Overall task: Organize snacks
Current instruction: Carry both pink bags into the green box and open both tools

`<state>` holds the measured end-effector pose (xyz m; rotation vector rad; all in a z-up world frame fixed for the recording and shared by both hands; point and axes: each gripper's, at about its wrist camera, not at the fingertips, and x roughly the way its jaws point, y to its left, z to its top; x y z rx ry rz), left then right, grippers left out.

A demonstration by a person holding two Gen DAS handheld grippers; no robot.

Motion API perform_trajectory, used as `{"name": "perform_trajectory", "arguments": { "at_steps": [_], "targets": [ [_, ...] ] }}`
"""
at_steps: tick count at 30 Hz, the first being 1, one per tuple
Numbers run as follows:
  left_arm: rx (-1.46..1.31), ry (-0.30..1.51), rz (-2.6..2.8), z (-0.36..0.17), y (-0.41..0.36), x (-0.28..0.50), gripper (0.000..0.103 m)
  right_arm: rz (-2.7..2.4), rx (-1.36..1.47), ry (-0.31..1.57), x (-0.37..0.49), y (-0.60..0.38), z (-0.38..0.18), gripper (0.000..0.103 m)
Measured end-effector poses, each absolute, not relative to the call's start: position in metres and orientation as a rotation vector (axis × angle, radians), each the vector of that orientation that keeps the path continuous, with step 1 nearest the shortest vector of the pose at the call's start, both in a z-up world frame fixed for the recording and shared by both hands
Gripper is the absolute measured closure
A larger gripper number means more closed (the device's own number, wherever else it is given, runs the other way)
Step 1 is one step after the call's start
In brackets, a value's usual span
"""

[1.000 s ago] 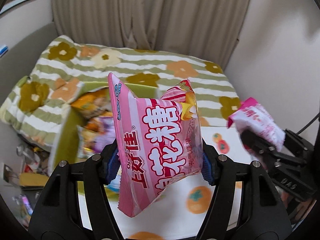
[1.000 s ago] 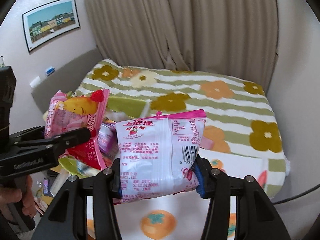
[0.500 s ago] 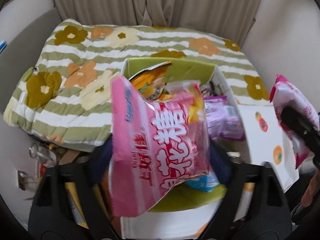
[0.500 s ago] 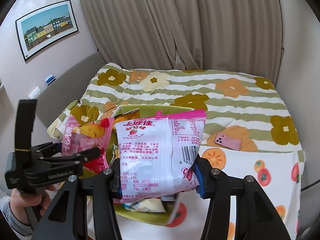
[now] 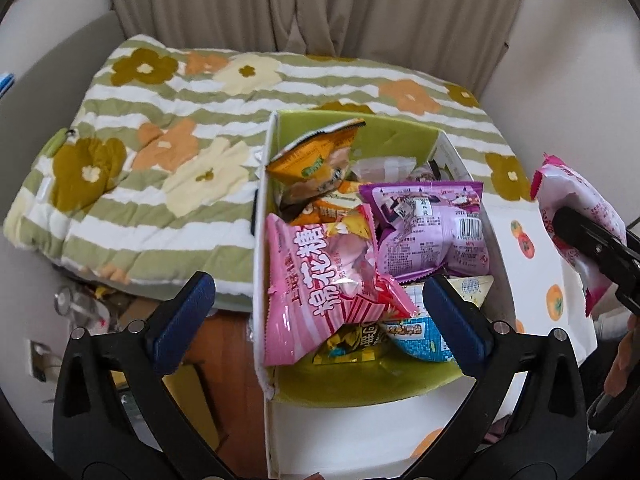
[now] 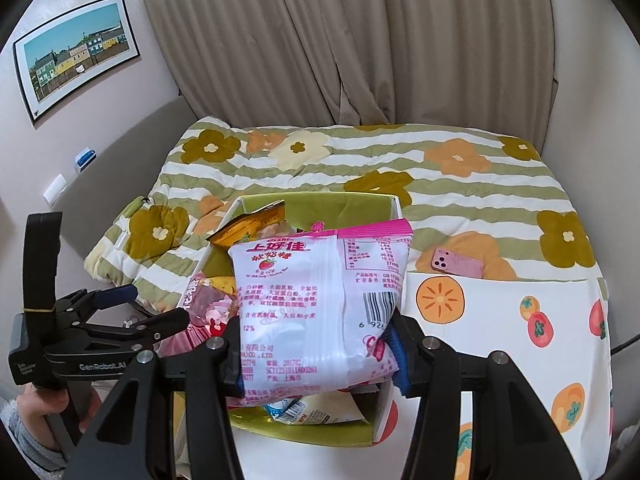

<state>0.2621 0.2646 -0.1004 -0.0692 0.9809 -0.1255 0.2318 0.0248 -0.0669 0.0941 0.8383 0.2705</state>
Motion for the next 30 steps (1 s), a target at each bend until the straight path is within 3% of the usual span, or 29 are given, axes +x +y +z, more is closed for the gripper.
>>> {"name": "perform_trajectory", "arguments": {
  "at_steps": [14, 15, 18, 30],
  "targets": [
    [-0.081, 0.991, -0.101, -0.100, 0.273, 0.266, 0.000, 0.381, 0.055, 0.869, 0.284, 0.068, -0.071, 0.053],
    [-0.079, 0.992, -0.103, -0.101, 0.273, 0.266, 0.000, 0.390, 0.069, 0.868, 0.288, 0.069, -0.073, 0.049],
    [-0.069, 1.001, -0.112, -0.107, 0.275, 0.265, 0.000, 0.382, 0.098, 0.847, 0.291, 0.069, -0.076, 0.009],
    [-0.041, 1.017, -0.148, -0.115, 0.272, 0.251, 0.000, 0.280, 0.109, 0.857, 0.264, 0.058, -0.087, 0.006]
  ]
}}
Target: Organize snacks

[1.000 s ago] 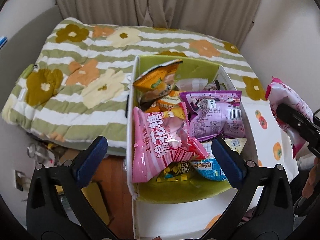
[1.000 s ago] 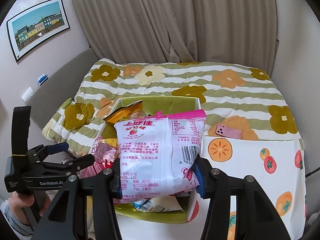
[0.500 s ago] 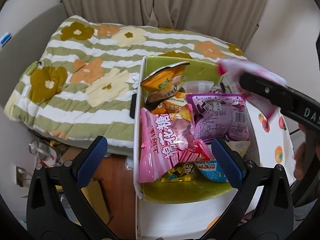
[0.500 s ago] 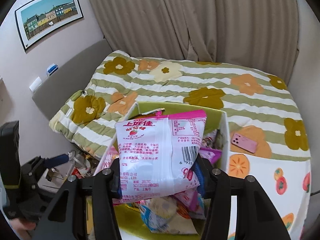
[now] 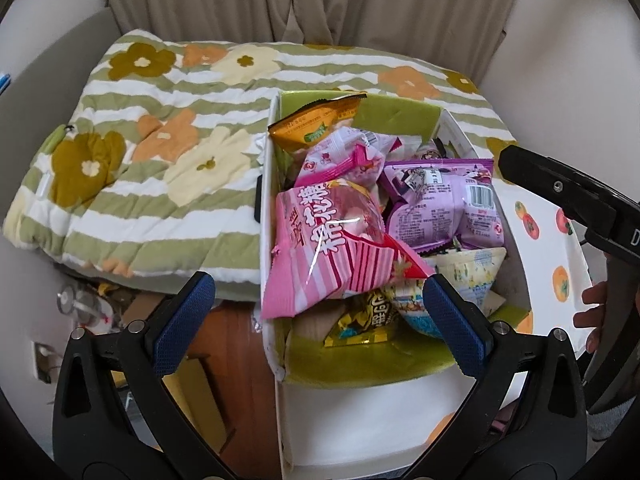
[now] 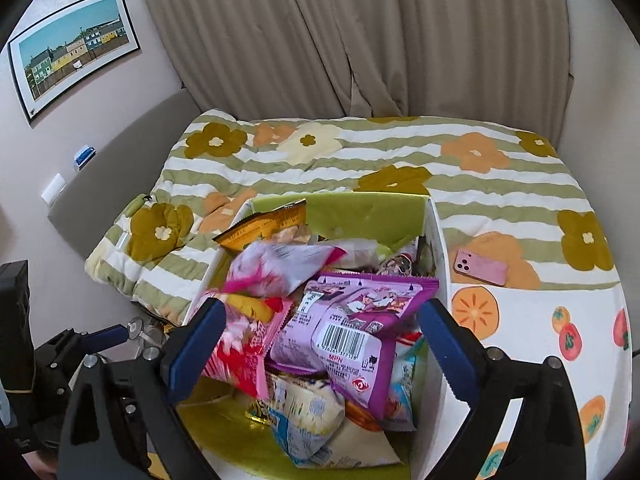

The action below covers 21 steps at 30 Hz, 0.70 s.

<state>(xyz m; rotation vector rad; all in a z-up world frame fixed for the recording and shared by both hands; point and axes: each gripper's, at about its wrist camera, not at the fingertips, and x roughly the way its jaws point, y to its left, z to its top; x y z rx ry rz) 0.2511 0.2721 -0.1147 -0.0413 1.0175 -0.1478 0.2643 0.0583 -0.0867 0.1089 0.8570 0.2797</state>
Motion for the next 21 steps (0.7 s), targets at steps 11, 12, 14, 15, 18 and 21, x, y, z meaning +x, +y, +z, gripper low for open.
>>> {"name": "perform_trajectory", "arguments": {
  "at_steps": [11, 12, 14, 15, 18, 21],
  "targets": [
    [-0.025, 0.892, -0.103, -0.062, 0.235, 0.189, 0.000, 0.303, 0.101, 0.749, 0.210, 0.026, -0.043, 0.006],
    [-0.023, 0.872, -0.103, -0.054, 0.227, 0.178, 0.000, 0.299, 0.097, 0.737, 0.203, 0.021, -0.038, 0.006],
    [-0.033, 0.842, -0.105, -0.042, 0.214, 0.160, 0.000, 0.288, 0.090, 0.709, 0.183, 0.006, -0.026, 0.006],
    [-0.043, 0.828, -0.108, -0.036, 0.208, 0.151, 0.000, 0.278, 0.085, 0.694, 0.172, -0.003, -0.020, 0.006],
    [-0.053, 0.754, -0.096, -0.016, 0.186, 0.115, 0.000, 0.239, 0.076, 0.666, 0.136, -0.029, -0.005, 0.006],
    [-0.027, 0.698, -0.073, -0.006, 0.168, 0.088, 0.000, 0.185, 0.061, 0.641, 0.102, -0.053, 0.003, 0.006]
  ]
}}
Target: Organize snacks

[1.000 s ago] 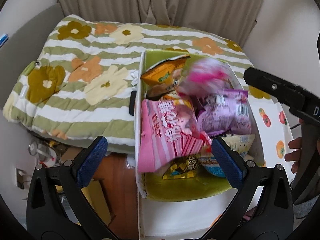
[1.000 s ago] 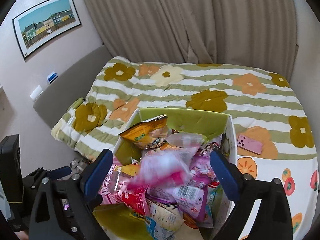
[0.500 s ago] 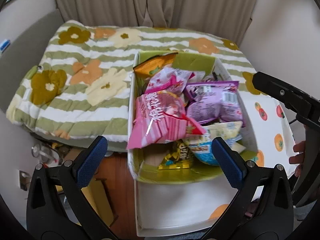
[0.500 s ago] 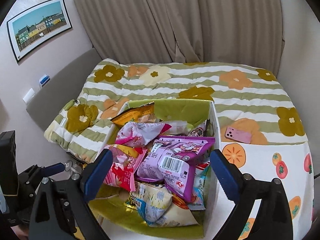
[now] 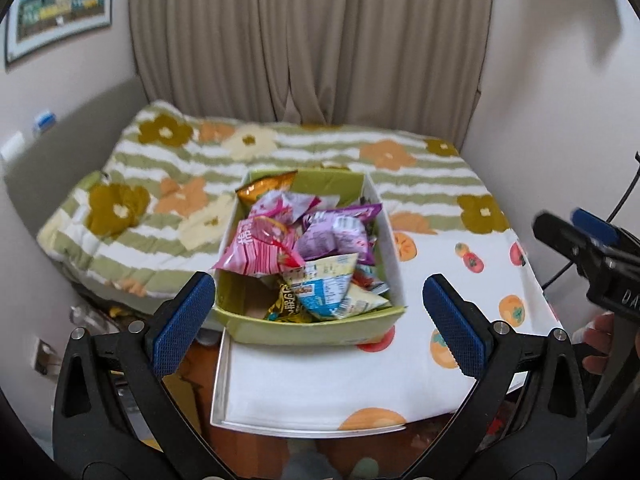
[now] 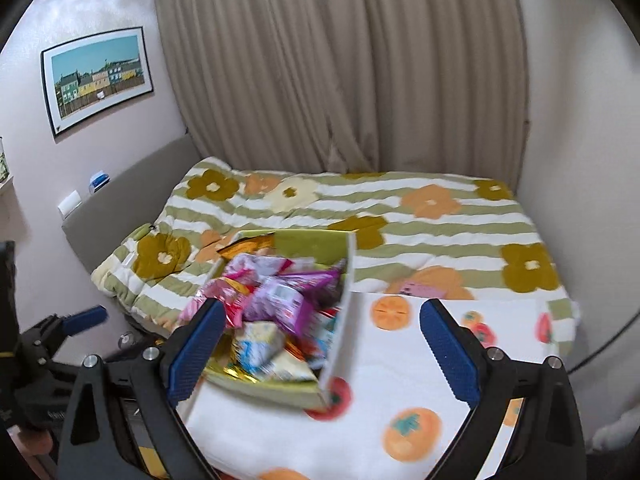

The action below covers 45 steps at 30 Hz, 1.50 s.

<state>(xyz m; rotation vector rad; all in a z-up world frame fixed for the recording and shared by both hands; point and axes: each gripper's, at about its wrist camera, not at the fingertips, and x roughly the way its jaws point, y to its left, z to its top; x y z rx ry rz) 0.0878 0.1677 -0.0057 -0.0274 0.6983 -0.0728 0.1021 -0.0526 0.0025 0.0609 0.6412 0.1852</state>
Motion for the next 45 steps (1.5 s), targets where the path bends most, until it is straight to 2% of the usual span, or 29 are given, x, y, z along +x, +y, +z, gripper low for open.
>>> {"name": "perform_trajectory", "arguments": {
  "at_steps": [3, 13, 45],
  "targets": [
    [-0.020, 0.654, -0.085, 0.002, 0.149, 0.060, 0.000, 0.131, 0.032, 0.618, 0.072, -0.071, 0.005, 0.001],
    [0.013, 0.568, -0.110, 0.004, 0.113, 0.007, 0.000, 0.002, 0.006, 0.597, 0.013, -0.109, -0.003, 0.001],
    [0.032, 0.558, -0.117, 0.006, 0.093, 0.003, 0.000, -0.030, 0.041, 0.584, -0.005, -0.127, -0.004, 0.001]
  ]
}}
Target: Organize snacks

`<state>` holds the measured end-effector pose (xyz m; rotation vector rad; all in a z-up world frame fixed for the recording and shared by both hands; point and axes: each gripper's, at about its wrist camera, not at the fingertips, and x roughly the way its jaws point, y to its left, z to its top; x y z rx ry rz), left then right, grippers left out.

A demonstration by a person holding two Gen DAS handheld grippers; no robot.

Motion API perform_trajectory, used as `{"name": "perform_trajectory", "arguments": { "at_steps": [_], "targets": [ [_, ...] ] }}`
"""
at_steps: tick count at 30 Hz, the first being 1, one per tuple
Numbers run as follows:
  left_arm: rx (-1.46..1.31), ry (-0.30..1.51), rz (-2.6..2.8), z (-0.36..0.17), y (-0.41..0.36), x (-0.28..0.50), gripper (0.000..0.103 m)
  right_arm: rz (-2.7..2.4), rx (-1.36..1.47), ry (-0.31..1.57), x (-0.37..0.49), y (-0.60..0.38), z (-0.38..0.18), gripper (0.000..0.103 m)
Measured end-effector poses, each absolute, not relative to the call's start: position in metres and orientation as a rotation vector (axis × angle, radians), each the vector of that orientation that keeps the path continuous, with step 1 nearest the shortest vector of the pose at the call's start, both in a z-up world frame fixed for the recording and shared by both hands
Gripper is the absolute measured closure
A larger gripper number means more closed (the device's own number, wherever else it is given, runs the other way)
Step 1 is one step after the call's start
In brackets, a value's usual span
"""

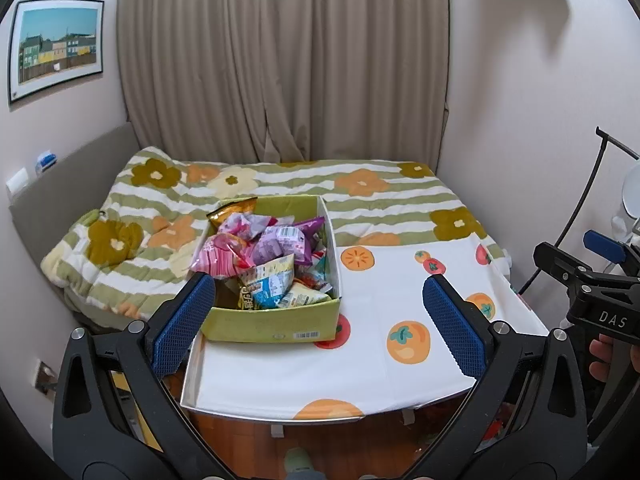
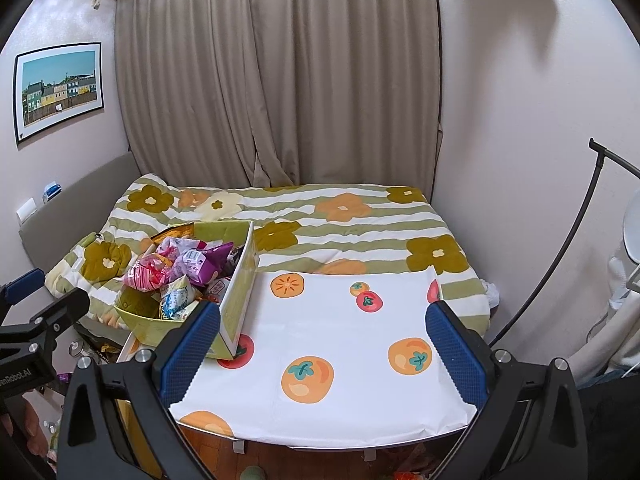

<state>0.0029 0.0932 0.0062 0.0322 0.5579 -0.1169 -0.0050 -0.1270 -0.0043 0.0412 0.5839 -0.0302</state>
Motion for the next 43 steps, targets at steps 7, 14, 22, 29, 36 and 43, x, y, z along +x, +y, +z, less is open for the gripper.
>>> {"name": "perform_trajectory", "arguments": {
  "at_steps": [7, 14, 22, 29, 36, 43],
  "targets": [
    [0.036, 0.557, -0.116, 0.0068, 0.0918, 0.0037, 0.000, -0.031, 0.040, 0.583, -0.0055, -0.1274, -0.0045, 0.001],
    [0.036, 0.555, -0.116, 0.0073, 0.0925, 0.0036, 0.000, -0.029, 0.041, 0.585, -0.0050, -0.1281, -0.0046, 0.001],
    [0.038, 0.558, -0.111, 0.0079, 0.0923, 0.0042, 0.000, -0.031, 0.041, 0.584, -0.0049, -0.1283, -0.0051, 0.001],
    [0.033, 0.552, -0.096, 0.0082, 0.0933, 0.0032, 0.000, -0.030, 0.041, 0.584, -0.0046, -0.1285, -0.0053, 0.001],
    [0.020, 0.545, -0.081, 0.0075, 0.0938, 0.0021, 0.000, -0.031, 0.042, 0.585, -0.0046, -0.1284, -0.0051, 0.001],
    [0.027, 0.526, -0.077, 0.0070, 0.0895, 0.0002, 0.000, -0.030, 0.042, 0.586, -0.0039, -0.1285, -0.0052, 0.001]
  ]
}}
